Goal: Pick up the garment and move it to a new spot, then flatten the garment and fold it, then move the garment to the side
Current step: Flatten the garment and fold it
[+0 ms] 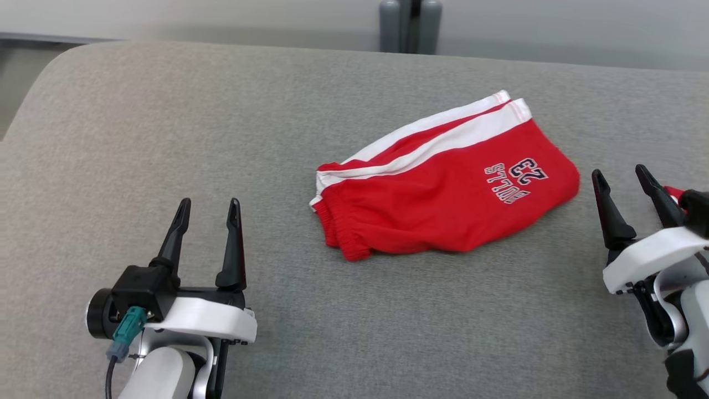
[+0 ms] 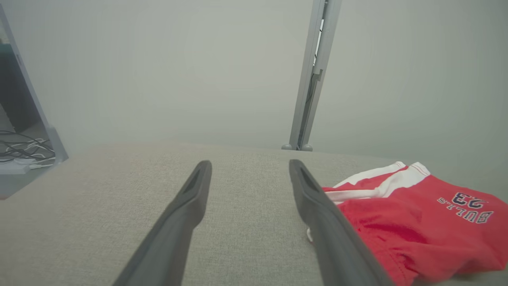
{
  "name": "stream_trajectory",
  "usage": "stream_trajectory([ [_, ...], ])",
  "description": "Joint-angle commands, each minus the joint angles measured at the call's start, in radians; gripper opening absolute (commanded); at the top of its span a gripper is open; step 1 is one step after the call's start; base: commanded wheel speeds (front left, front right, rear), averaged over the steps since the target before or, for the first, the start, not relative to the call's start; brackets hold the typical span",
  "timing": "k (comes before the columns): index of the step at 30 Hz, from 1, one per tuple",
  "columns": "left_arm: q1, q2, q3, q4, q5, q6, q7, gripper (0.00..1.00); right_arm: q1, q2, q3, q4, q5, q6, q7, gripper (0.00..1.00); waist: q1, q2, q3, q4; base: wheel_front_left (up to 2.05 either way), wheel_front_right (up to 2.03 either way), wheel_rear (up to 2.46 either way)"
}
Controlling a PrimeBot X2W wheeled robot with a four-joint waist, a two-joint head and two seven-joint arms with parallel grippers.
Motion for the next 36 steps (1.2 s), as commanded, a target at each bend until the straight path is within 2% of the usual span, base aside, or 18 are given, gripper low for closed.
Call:
stream_trajectory([
  [1,-0.012,-0.001,0.002,0.001,0.003,-0.005,-0.004,1.00,-0.014,-0.008,0.001,0.015,-0.006,0.000,0.001,1.00,0.0000,-0.0001,0.015,0.024,0.00,0.00,0.00],
  [13,-0.061,-0.056,-0.023,0.025,0.028,-0.037,-0.008,1.00,-0.231,-0.033,0.071,0.402,0.009,0.000,-0.008,1.00,0.0000,-0.0001,0.101,0.136,0.00,0.00,0.00],
  [22,-0.073,-0.087,-0.003,0.022,0.050,-0.056,-0.009,1.00,-0.298,0.008,0.160,0.545,0.087,0.001,-0.023,1.00,0.0000,-0.0001,0.122,0.151,0.00,0.00,0.00],
  [23,-0.074,-0.090,-0.002,0.021,0.054,-0.058,-0.009,1.00,-0.301,0.011,0.172,0.551,0.101,0.002,-0.017,0.66,0.0000,-0.0001,0.123,0.151,0.00,0.00,0.00],
  [24,-0.075,-0.093,0.001,0.021,0.055,-0.061,-0.009,1.00,-0.303,0.015,0.183,0.555,0.121,0.002,-0.015,0.25,0.0000,-0.0001,0.123,0.151,0.00,0.00,0.00],
  [25,-0.077,-0.095,0.004,0.020,0.057,-0.061,-0.009,1.00,-0.304,0.020,0.195,0.559,0.141,0.002,-0.010,0.00,0.0000,-0.0001,0.123,0.150,0.00,0.00,0.00],
  [36,-0.051,-0.106,0.039,0.019,0.074,-0.077,-0.009,1.00,-0.258,-0.043,0.229,0.474,0.313,0.000,-0.107,0.00,0.0000,-0.0001,0.106,0.100,0.00,0.00,0.00],
])
